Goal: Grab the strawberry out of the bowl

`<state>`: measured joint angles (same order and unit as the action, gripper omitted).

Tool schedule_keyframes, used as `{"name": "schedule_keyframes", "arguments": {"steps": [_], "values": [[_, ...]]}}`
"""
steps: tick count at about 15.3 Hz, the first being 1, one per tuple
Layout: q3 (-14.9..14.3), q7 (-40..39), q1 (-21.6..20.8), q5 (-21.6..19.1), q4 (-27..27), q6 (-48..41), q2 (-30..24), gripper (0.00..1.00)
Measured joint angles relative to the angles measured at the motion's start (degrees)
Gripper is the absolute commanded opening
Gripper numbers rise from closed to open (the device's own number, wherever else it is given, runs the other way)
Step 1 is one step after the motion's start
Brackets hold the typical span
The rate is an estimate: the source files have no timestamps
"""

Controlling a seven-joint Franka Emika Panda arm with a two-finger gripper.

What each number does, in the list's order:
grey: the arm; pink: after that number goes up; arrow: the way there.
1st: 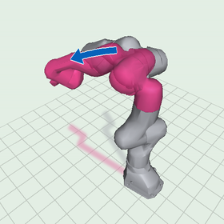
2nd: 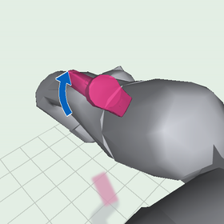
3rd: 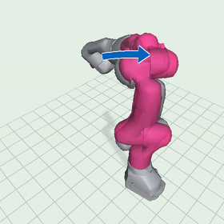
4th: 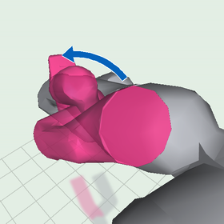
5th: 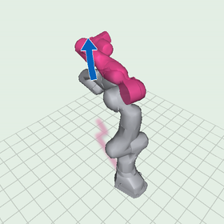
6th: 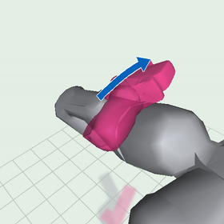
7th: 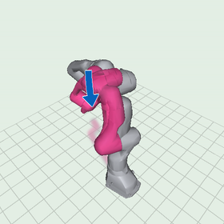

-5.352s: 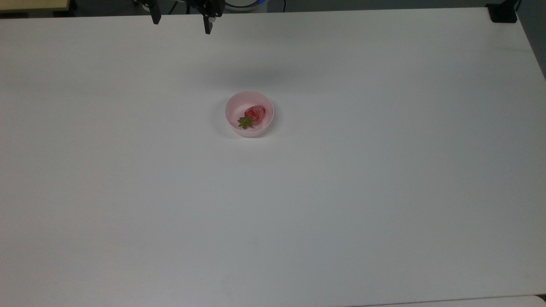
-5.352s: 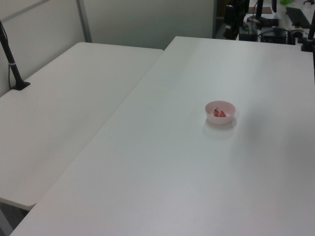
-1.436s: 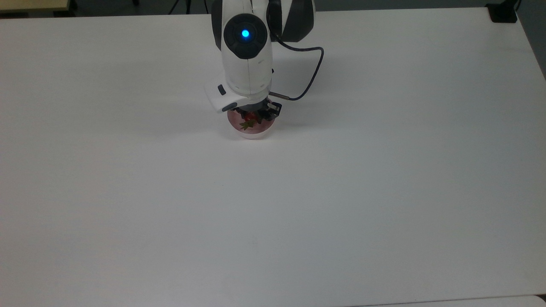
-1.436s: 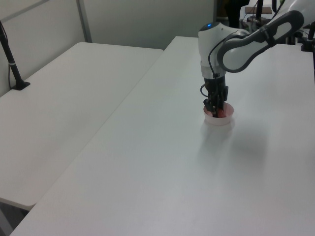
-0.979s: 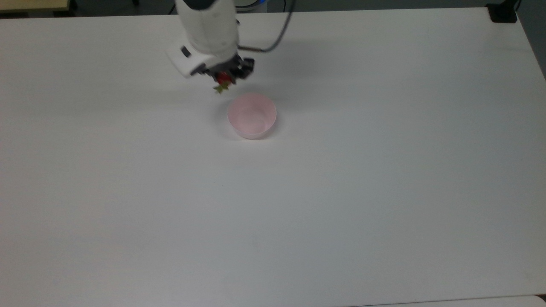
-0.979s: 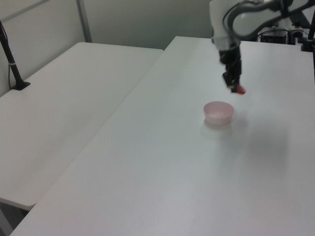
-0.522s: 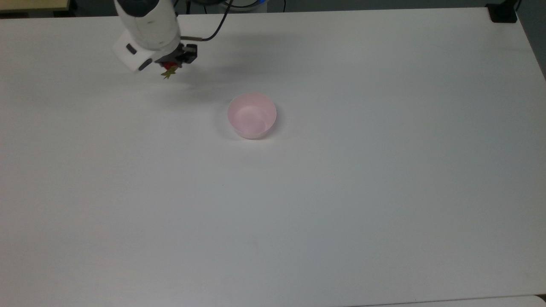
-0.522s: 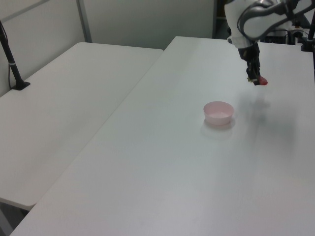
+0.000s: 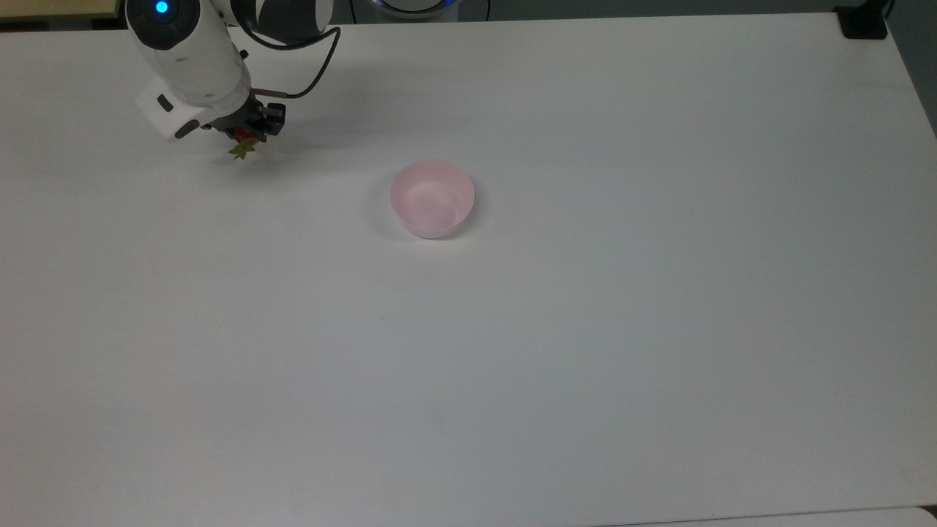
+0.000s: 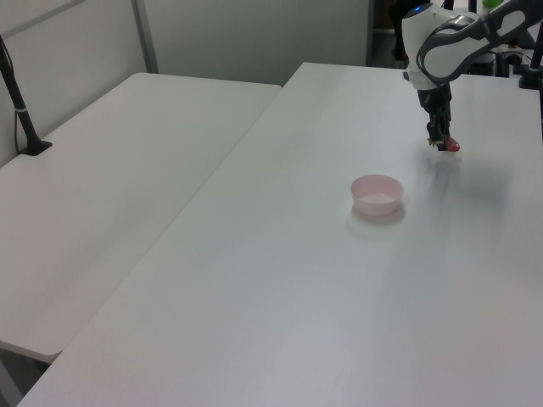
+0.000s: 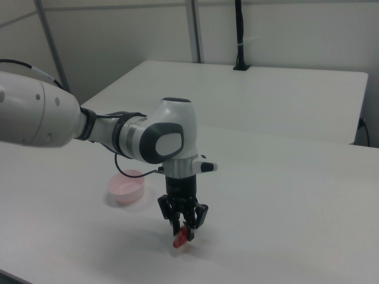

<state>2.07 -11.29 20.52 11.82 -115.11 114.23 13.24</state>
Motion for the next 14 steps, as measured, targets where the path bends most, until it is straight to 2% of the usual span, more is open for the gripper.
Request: {"name": "schedule_keyframes", "arguments": {"steps": [7, 10, 14], "values": [[0.3, 0.2, -1.2, 0.0, 1.8, -1.1, 0.2, 1.00], [0.5, 1.2, -3.2, -0.9, 7.8, -8.9, -2.0, 1.00], [0.8, 1.5, -7.3, -4.9, 17.1, -20.6, -6.9, 1.00]]}}
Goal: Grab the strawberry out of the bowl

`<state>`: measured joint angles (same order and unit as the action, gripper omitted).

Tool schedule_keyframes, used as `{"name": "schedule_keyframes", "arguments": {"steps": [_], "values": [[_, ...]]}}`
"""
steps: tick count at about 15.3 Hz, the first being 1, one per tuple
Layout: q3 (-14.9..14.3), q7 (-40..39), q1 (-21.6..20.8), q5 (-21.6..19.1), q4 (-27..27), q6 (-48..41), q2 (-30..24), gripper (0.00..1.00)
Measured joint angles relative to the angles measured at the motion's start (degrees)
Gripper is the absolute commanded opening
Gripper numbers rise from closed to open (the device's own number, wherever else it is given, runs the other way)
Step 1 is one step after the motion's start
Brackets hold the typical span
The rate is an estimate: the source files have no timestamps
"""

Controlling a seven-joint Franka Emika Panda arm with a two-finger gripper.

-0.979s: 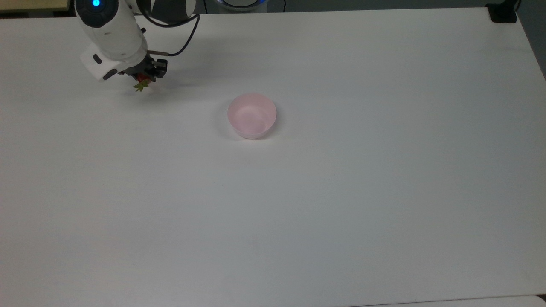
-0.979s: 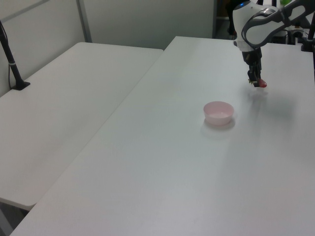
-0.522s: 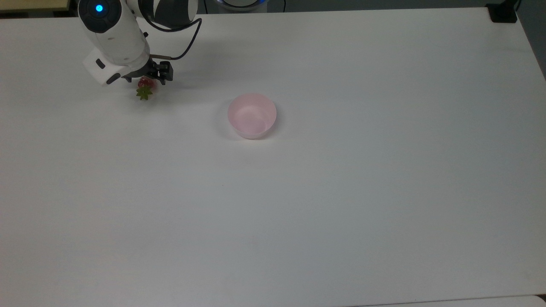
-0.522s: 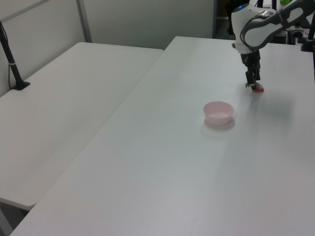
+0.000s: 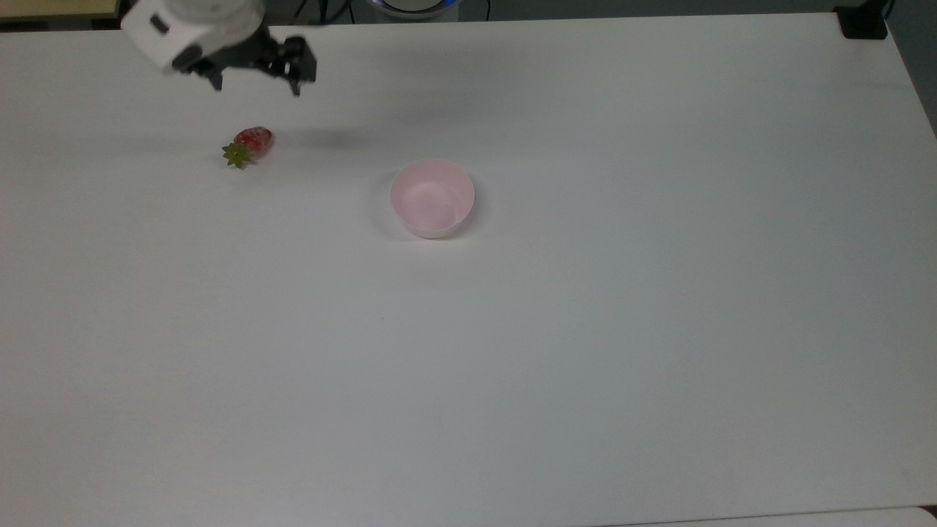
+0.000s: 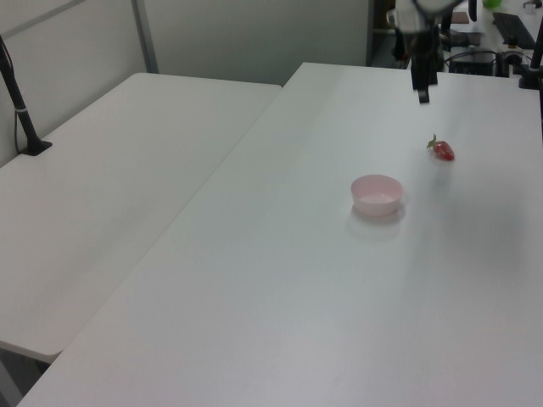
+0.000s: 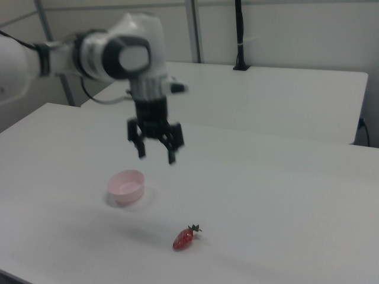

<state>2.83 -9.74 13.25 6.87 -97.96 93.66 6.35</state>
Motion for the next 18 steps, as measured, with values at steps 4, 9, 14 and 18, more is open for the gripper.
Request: {"name": "schedule_keyframes", "arguments": {"steps": [4, 9, 14, 18], "values": [[0.1, 8.9, -4.3, -4.5, 6.0, -5.0, -3.4, 1.00], [0.1, 19.4, -10.9, -4.9, 6.5, -4.9, -5.6, 1.00], [-1.5, 13.7, -12.1, -4.7, 6.4, 1.0, -5.4, 1.00], [-2.5, 12.1, -12.1, -4.7, 6.3, 4.7, -5.3, 1.00]]}}
